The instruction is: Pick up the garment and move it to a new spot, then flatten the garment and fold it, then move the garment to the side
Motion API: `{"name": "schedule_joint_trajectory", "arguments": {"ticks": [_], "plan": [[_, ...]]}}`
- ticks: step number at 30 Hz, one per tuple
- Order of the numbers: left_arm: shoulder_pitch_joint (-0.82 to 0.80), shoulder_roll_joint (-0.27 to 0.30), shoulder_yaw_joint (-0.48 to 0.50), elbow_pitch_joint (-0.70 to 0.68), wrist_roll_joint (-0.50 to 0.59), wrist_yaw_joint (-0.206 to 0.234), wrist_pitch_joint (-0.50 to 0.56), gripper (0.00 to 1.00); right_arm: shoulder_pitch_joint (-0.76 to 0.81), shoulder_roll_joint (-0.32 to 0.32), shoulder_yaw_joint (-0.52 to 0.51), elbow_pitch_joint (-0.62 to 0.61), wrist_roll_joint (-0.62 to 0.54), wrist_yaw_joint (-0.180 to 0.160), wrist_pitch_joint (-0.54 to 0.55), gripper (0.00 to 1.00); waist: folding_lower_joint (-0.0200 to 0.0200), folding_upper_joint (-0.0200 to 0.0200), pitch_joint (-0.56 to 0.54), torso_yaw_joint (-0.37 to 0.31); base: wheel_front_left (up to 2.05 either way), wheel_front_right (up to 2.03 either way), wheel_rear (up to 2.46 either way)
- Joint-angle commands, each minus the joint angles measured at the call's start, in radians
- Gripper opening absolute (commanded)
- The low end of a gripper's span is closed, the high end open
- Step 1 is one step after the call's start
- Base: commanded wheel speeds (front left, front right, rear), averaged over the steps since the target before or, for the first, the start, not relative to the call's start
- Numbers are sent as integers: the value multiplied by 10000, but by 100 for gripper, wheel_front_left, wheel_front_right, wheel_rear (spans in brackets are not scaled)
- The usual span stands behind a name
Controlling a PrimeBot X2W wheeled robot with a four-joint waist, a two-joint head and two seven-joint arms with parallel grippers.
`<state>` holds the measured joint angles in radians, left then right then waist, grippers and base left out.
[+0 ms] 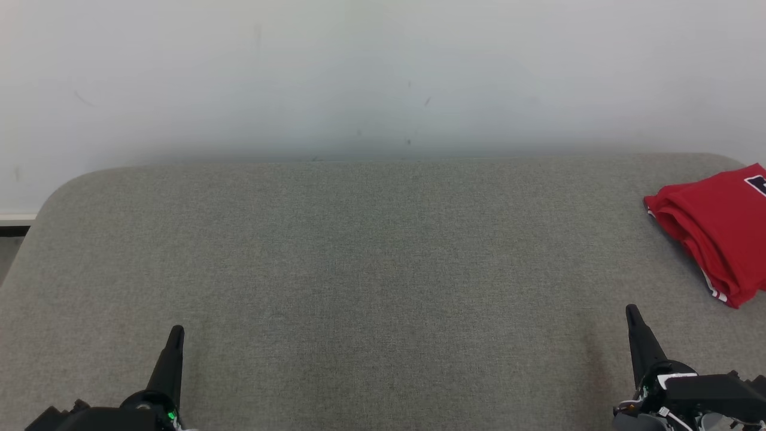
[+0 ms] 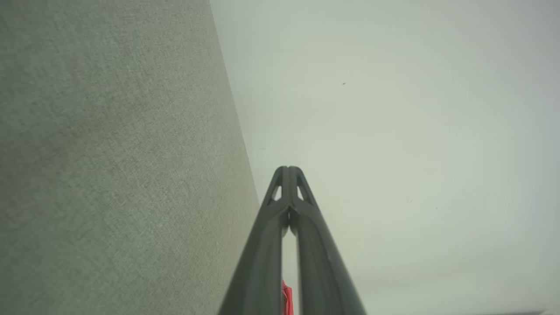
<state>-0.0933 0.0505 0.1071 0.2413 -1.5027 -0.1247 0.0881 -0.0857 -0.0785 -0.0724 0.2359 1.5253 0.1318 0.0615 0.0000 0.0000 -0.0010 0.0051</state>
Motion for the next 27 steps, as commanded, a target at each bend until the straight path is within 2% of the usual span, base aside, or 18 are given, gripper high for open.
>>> {"name": "schedule_joint_trajectory", "arguments": {"ticks": [1, 15, 27], "plan": [[-122, 1, 42, 10, -245, -74, 64, 0, -147, 32, -40, -1, 258, -18, 61, 0, 0, 0, 3, -5, 0, 0, 0], [-262, -6, 106, 96, -1148, -82, 308, 0, -296, 66, -125, 117, 1193, -21, 312, 0, 0, 0, 28, -51, 0, 0, 0], [-223, -6, 100, 90, -1113, -64, 305, 0, -287, 90, -152, 116, 1107, -21, 347, 0, 0, 0, 28, -51, 0, 0, 0]]}}
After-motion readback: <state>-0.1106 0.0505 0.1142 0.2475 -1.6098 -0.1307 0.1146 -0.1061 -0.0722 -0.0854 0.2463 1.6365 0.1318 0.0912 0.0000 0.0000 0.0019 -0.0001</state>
